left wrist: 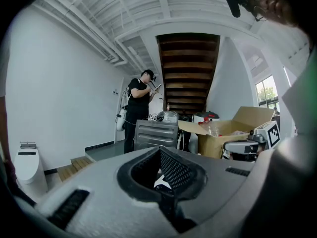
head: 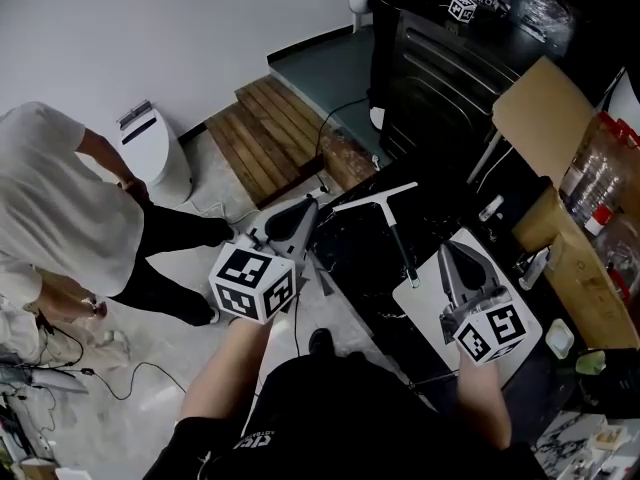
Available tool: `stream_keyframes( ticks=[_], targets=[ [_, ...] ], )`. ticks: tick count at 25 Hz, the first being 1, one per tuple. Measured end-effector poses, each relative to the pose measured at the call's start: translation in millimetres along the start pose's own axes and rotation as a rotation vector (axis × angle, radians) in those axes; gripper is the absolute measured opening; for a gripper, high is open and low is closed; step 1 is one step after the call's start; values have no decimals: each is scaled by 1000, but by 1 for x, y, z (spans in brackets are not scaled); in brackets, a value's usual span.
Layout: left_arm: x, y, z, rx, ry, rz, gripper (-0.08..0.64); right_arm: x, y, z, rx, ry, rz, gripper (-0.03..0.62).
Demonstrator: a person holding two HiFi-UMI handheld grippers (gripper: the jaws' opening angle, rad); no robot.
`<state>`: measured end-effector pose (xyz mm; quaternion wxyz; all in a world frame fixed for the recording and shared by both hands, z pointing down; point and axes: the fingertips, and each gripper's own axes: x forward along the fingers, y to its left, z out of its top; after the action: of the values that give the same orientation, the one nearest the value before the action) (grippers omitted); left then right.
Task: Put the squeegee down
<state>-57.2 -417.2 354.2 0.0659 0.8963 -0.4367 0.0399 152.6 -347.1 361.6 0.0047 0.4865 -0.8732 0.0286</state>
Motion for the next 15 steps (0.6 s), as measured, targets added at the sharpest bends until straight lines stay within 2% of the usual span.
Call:
stream_keyframes(
  ticks=[5, 15],
  targets=[
    [-1, 4, -1, -7, 2, -6, 9, 8, 13, -6, -7, 28, 22, 3],
    [-4, 10, -3, -17, 3, -18, 9, 13, 20, -9, 6, 53, 13, 3]
  ],
)
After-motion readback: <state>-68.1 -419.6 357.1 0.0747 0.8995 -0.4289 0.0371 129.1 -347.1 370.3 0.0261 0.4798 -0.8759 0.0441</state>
